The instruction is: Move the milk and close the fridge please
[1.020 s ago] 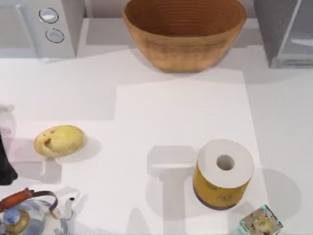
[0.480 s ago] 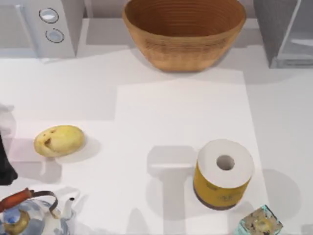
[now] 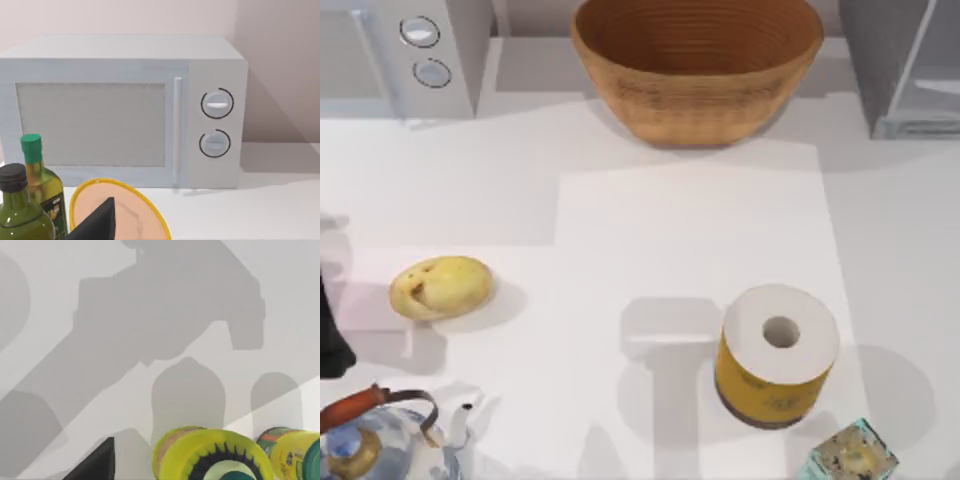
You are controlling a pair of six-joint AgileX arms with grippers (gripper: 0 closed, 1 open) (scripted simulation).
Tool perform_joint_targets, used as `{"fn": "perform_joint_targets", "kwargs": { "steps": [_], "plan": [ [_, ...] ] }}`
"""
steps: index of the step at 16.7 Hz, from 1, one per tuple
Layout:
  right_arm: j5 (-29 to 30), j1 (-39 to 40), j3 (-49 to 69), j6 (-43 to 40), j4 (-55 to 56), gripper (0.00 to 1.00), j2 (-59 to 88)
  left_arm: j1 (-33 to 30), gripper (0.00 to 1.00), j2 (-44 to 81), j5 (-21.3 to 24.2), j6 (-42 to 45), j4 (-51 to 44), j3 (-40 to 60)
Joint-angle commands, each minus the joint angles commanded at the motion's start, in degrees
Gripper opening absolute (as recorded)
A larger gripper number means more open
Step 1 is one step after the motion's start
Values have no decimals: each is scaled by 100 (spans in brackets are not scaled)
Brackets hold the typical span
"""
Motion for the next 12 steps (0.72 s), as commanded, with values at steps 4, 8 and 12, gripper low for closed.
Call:
{"fn": "perform_joint_targets", "kwargs": {
  "steps": [4, 8, 12],
  "plan": [
    [-928, -1867, 648, -2035, -35, 100, 2131, 0, 100, 0, 0, 0, 0, 0],
    [-1891, -3456, 1281, -4124, -97, 100, 4079, 0, 100, 0, 0, 0, 0, 0],
    [-2762, -4623, 1815, -5905, -141, 100, 5608, 0, 100, 0, 0, 0, 0, 0]
  ]
}}
